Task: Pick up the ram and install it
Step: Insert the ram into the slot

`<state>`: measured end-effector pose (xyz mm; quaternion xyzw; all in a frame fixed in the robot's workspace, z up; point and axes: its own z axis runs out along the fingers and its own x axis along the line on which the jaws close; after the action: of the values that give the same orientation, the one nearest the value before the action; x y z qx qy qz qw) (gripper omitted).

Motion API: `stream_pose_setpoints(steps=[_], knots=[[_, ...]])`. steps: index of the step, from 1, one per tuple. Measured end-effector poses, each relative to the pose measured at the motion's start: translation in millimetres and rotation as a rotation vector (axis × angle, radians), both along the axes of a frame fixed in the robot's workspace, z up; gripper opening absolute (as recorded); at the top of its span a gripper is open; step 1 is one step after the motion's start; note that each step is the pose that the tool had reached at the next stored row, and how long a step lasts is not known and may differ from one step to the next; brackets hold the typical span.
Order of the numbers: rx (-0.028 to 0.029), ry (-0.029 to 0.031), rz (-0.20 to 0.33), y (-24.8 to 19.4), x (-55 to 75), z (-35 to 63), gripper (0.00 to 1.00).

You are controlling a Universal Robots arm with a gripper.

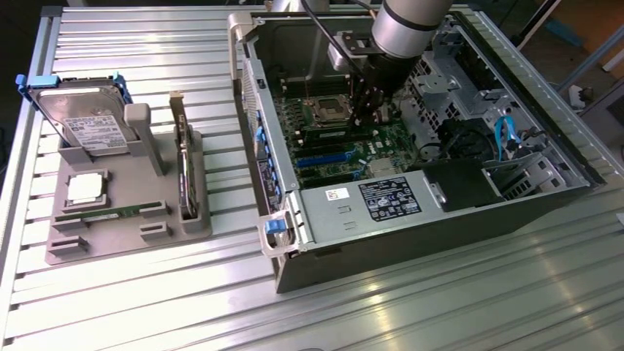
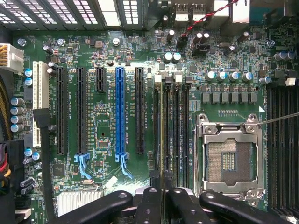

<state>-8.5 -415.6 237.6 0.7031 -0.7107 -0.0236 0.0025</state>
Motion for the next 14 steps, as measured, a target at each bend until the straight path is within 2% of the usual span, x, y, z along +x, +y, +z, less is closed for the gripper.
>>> stream_pose_setpoints(steps=[14], knots=[[0.0007, 0.0000, 0.009, 0.0, 0.0, -0.6, 0.12]])
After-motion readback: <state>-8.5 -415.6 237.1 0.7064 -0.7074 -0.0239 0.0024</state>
